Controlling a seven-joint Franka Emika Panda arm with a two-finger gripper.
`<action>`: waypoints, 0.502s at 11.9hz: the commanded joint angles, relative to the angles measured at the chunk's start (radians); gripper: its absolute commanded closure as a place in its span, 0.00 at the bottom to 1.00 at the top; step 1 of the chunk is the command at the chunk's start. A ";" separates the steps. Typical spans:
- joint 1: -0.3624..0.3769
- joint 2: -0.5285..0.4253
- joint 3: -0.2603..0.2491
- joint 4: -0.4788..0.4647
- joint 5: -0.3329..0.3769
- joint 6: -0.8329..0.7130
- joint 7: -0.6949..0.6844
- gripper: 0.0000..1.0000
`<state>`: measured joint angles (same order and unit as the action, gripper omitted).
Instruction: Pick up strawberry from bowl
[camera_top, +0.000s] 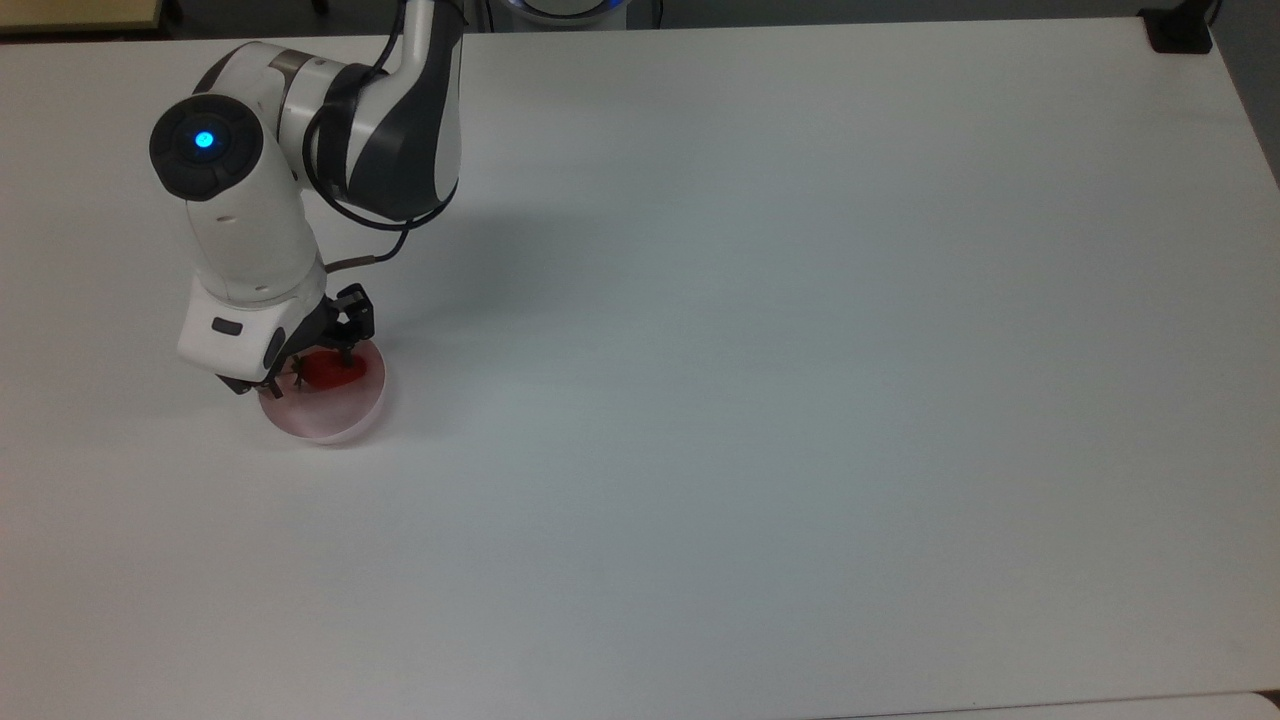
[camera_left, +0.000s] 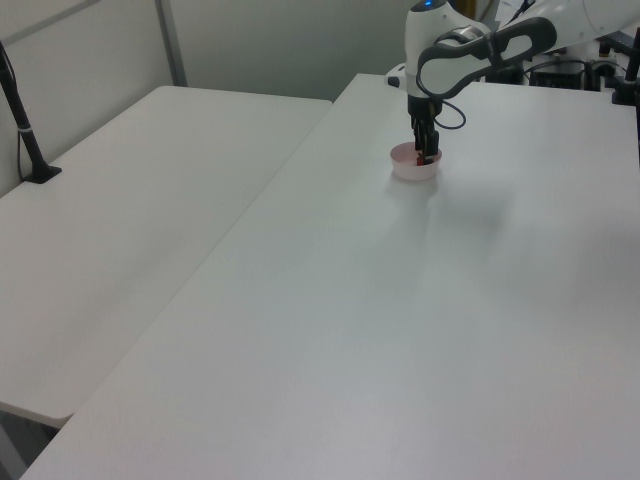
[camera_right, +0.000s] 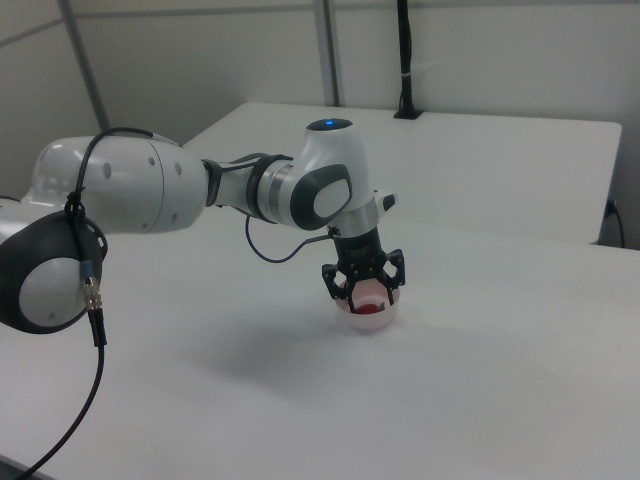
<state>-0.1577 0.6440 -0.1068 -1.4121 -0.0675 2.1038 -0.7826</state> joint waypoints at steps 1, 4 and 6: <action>-0.002 0.008 0.001 0.012 -0.015 0.007 -0.017 0.41; 0.003 0.005 0.001 0.012 -0.005 -0.005 -0.008 0.60; 0.003 0.000 0.003 0.013 -0.011 -0.005 0.052 0.61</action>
<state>-0.1572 0.6399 -0.1067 -1.4034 -0.0694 2.1031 -0.7805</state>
